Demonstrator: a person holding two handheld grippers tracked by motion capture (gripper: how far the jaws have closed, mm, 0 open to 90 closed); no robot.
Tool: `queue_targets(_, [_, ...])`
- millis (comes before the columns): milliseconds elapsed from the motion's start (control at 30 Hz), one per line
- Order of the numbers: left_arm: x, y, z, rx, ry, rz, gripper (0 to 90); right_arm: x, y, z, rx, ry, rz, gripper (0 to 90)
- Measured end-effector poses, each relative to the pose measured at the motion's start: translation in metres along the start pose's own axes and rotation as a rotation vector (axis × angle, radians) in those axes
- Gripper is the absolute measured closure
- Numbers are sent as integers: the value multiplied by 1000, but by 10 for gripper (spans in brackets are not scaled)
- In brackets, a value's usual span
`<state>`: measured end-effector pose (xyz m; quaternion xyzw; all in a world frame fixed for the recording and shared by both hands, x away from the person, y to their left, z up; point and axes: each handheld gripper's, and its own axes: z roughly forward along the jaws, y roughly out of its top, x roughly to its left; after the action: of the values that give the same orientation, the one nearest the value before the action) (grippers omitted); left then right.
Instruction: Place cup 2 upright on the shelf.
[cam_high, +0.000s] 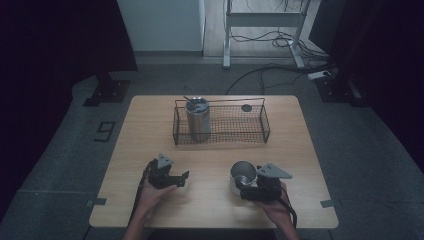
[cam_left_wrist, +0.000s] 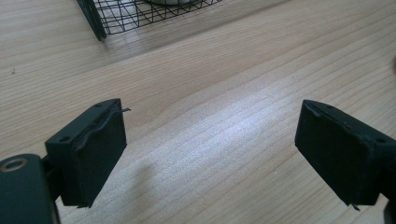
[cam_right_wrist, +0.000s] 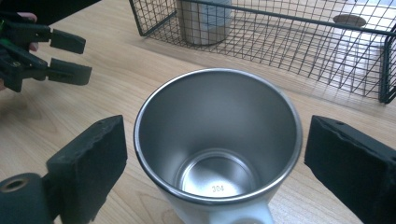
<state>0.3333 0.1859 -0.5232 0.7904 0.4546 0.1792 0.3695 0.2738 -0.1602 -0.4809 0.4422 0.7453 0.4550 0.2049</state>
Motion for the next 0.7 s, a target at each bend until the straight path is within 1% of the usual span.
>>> queue_targets(133, [0, 0, 0, 1, 1, -2, 90, 2, 0, 3, 13, -1, -9, 34])
queue_targets(333, [0, -1, 2, 2, 2, -4, 92, 3, -1, 10, 47, -15, -35, 23])
queue_targets(500, [0, -1, 3, 8, 1, -6, 93, 2, -4, 19, 80, -18, -39, 36])
queue_targets(600, [1, -2, 3, 10, 0, -7, 94, 2, -5, 21, 85, -24, -42, 44])
queue_targets(633, [1, -2, 3, 11, -2, -8, 94, 2, -6, 22, 88, -30, -45, 48])
queue_targets(667, [1, -2, 3, 12, -2, -8, 94, 3, -7, 23, 92, -41, -62, 56])
queue_targets(700, [1, -2, 4, 13, -2, -9, 94, 3, -7, 23, 92, -41, -62, 56])
